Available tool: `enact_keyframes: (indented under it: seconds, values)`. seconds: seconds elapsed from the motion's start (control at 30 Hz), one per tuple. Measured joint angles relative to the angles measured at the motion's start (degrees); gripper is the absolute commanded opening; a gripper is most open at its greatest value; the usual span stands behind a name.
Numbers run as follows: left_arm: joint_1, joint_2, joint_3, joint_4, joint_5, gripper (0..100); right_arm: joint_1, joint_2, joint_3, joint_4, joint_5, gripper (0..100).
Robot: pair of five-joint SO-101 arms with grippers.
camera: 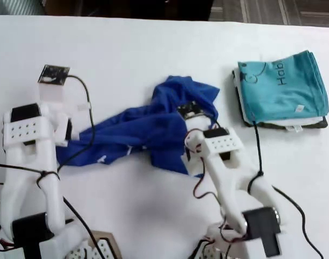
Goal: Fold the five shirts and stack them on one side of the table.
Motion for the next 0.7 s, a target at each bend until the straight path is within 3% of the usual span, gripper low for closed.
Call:
enact_keyframes:
  seconds: [0.47,0.53,0.63,0.7]
  values:
    - [0.0,0.0,0.0,0.0,0.0,3,-0.18,13.54,-9.05,2.37,-0.09,20.7]
    - [0.0,0.0,0.0,0.0,0.0,3,-0.18,14.86,-10.2,3.25,-0.09,16.6]
    - [0.0,0.0,0.0,0.0,0.0,3,-0.35,16.53,-11.87,4.66,-0.09,0.3]
    - [0.0,0.0,0.0,0.0,0.0,3,-0.26,16.7,-12.48,4.75,-0.18,3.6]
